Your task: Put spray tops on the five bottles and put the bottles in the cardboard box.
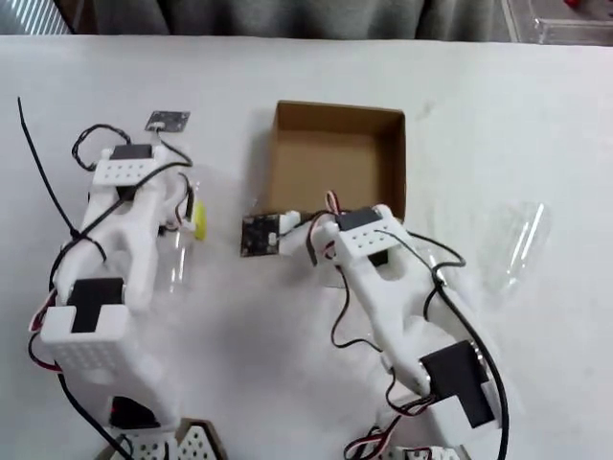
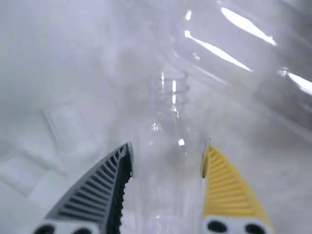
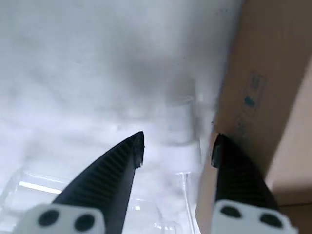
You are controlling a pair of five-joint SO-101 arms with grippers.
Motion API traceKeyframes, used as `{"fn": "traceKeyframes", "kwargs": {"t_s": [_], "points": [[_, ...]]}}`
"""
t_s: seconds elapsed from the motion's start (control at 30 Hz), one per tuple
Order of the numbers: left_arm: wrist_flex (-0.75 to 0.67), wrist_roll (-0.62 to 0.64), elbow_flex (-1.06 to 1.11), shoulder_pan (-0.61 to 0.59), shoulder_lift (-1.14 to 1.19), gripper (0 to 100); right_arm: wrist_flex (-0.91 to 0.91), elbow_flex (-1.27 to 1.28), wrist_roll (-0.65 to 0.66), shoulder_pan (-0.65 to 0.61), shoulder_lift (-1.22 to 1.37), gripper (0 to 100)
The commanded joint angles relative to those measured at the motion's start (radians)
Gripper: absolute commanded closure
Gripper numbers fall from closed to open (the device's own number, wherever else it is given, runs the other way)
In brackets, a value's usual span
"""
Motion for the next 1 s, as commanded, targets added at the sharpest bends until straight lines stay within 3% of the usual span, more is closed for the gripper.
{"fn": "traceKeyframes", "kwargs": {"t_s": [0.0,0.3,0.57,0.73,0.8,0.97], "points": [[-0.038,-0.008,-0.002,0.004,-0.016,92,0.004,-0.066,0.06,0.007,-0.001,79.1],[-0.041,-0.008,-0.002,0.01,-0.015,92,0.048,-0.069,0.129,0.035,0.042,79.3],[-0.043,-0.008,-0.002,0.008,-0.012,92,-0.042,-0.069,0.127,0.036,0.15,79.8],[-0.043,-0.008,-0.002,0.005,-0.012,92,-0.041,-0.071,0.124,0.028,0.142,99.5],[-0.043,-0.009,-0.002,0.005,-0.013,92,-0.041,-0.071,0.084,0.035,0.116,96.0],[-0.069,-0.009,-0.006,0.013,-0.016,93,-0.024,-0.071,-0.137,0.035,-0.027,98.2]]}}
